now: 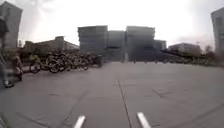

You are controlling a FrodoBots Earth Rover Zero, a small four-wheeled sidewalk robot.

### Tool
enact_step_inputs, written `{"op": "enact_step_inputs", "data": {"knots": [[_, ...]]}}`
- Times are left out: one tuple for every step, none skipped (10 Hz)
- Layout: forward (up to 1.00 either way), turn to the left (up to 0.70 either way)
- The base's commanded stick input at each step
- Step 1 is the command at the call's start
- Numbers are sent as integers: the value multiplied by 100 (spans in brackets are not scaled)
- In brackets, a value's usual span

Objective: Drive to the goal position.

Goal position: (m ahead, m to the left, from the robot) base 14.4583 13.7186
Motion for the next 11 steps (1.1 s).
{"op": "enact_step_inputs", "data": {"knots": [[100,0],[100,0],[100,0],[100,0],[100,0],[100,0],[100,0],[100,0],[100,0],[100,0],[100,0]]}}
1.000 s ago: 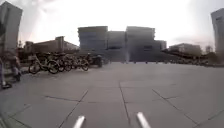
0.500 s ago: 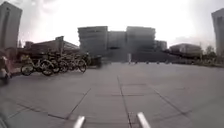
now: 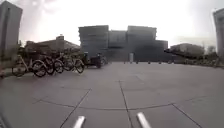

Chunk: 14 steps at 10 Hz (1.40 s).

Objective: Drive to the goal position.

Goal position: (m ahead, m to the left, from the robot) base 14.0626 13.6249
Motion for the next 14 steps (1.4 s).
{"op": "enact_step_inputs", "data": {"knots": [[100,0],[100,0],[100,0],[100,0],[100,-10],[100,-27],[100,-27],[100,-17],[100,0],[100,0],[100,0],[100,0],[100,0],[100,0]]}}
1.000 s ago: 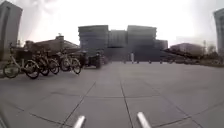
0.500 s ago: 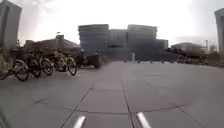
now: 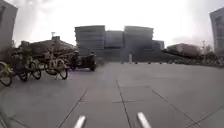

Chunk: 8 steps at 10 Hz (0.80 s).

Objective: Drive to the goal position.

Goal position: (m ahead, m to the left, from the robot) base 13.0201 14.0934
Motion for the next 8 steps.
{"op": "enact_step_inputs", "data": {"knots": [[100,0],[100,0],[100,0],[100,0],[100,0],[100,0],[100,0],[100,0]]}}
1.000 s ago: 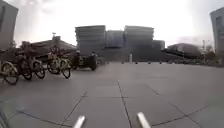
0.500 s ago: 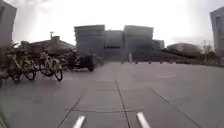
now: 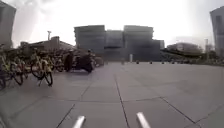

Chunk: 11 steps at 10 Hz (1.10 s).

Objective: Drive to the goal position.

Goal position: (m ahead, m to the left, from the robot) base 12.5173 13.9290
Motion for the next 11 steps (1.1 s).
{"op": "enact_step_inputs", "data": {"knots": [[100,-12],[100,-27],[100,-14],[100,0],[100,0],[100,0],[100,0],[100,0],[100,0],[100,0],[100,0]]}}
